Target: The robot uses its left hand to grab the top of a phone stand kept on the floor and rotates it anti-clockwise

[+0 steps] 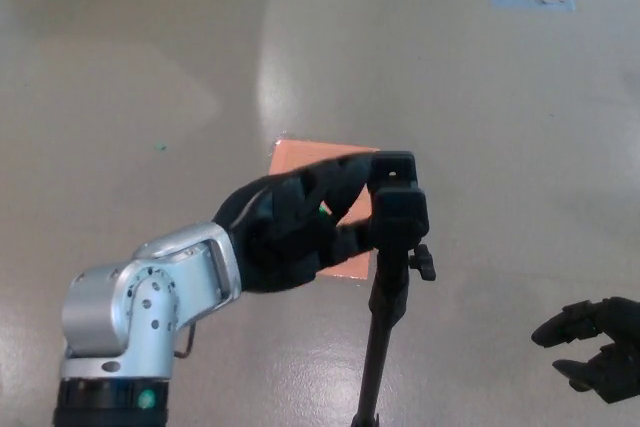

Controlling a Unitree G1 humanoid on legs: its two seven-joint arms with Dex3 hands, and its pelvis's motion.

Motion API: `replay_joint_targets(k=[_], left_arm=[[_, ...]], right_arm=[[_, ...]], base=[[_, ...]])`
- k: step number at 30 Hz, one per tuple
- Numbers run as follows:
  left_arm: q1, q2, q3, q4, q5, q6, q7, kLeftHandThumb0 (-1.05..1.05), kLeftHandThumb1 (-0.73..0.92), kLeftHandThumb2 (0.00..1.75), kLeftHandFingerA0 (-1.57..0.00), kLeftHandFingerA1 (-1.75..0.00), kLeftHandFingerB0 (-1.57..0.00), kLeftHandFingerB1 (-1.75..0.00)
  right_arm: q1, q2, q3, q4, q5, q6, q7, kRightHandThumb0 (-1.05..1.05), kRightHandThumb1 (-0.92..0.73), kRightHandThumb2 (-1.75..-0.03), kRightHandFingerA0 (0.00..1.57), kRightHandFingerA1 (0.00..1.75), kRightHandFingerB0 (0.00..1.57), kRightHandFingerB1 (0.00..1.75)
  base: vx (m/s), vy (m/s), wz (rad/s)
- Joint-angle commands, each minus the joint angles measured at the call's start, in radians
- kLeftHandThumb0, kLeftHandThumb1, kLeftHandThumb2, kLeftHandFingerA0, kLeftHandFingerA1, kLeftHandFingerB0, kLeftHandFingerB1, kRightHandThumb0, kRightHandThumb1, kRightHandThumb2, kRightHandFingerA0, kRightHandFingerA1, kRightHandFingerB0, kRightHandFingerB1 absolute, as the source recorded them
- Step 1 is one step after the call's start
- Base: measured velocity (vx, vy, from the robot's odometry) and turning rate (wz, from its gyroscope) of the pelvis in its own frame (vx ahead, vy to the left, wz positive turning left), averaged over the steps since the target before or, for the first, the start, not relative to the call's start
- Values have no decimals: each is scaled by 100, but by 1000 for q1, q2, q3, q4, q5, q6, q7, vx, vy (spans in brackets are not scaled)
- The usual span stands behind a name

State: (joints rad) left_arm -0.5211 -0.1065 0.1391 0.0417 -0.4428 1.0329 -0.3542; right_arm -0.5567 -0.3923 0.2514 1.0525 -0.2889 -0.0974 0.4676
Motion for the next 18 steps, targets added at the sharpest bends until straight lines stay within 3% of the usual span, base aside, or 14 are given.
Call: replay_joint_targets(k=[1,8,9,10,11,12,16,18], left_arm=[[26,100,-69,-32,-89,47,-165,-91,59,89,0,-4,0,0],[30,136,-77,-51,-110,30,-169,-94,60,90,0,-2,0,0],[30,140,-77,-51,-112,26,-169,-94,60,90,0,-2,0,0],[29,142,-77,-51,-113,24,-170,-94,60,90,0,-2,0,0],[31,165,-86,-49,-106,-7,-192,-96,63,92,0,-1,0,0],[31,167,-84,-47,-107,-11,-194,-96,62,92,0,0,0,0],[48,190,-71,-17,-88,-56,-191,-96,63,91,0,-1,0,0],[65,236,-108,24,-19,-141,-198,-95,68,95,0,-4,0,0]], right_arm=[[-11,-25,-3,9,-3,7,23,-45,-77,-62,49,40,39,36],[-21,-20,-4,17,-5,17,10,-47,-75,-63,52,40,39,36],[-22,-18,-4,19,-6,22,8,-37,-57,-99,44,60,24,49],[-23,-18,-4,19,-6,24,8,-37,-57,-99,44,60,24,49],[-29,-12,-5,26,-5,29,4,-47,-76,-64,51,39,36,34],[-30,-11,-4,27,-7,30,1,-52,-63,-87,46,52,35,47],[-32,-8,-1,35,-10,28,-4,-52,-63,-88,47,52,36,48],[-28,-8,2,35,-13,26,-4,-52,-63,-88,47,53,35,47]], base=[[0,0,0],[0,0,0],[0,0,0],[0,0,0],[0,0,0],[0,0,0],[0,0,0],[0,0,0]])
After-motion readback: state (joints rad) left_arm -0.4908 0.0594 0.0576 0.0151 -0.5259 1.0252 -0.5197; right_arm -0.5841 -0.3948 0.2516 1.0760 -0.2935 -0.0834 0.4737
